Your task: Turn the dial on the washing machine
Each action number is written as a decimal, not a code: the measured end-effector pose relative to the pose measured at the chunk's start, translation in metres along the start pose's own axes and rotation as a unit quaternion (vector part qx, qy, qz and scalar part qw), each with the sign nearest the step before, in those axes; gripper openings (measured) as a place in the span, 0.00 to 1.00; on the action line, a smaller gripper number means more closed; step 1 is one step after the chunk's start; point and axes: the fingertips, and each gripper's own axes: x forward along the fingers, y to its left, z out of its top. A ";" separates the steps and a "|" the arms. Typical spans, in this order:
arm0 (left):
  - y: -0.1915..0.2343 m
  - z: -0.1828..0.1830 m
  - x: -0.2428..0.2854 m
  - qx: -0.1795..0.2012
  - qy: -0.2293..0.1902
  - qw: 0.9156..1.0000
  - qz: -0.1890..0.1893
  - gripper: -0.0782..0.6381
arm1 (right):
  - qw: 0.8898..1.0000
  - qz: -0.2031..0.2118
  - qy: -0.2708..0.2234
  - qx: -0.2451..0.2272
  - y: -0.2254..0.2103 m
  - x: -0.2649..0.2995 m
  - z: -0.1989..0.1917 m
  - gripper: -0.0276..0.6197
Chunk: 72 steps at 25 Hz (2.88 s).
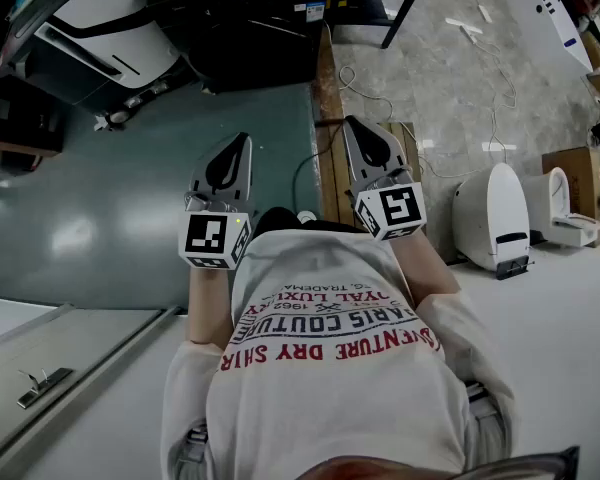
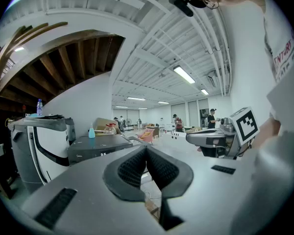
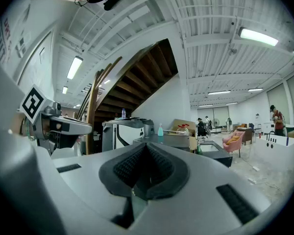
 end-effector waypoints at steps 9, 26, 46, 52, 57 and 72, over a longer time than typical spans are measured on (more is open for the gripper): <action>-0.007 0.005 0.007 -0.005 -0.010 1.000 -0.004 0.13 | 1.000 -0.001 0.002 0.002 -0.007 -0.002 -0.001 0.09; 0.007 -0.005 0.032 -0.006 0.016 1.000 -0.004 0.13 | 0.999 -0.031 -0.007 -0.028 -0.036 0.023 -0.001 0.45; 0.164 -0.026 0.181 -0.056 0.037 0.998 -0.015 0.13 | 0.997 -0.039 0.071 -0.012 -0.087 0.225 -0.025 0.45; 0.236 -0.018 0.245 -0.067 0.035 0.997 -0.022 0.13 | 0.994 -0.049 0.093 -0.021 -0.102 0.305 -0.019 0.45; 0.271 -0.020 0.288 -0.065 0.043 0.996 -0.040 0.13 | 0.991 -0.066 0.111 -0.017 -0.118 0.356 -0.030 0.45; 0.295 -0.075 0.351 -0.064 0.103 0.992 -0.041 0.13 | 0.971 -0.091 0.212 -0.057 -0.174 0.432 -0.121 0.45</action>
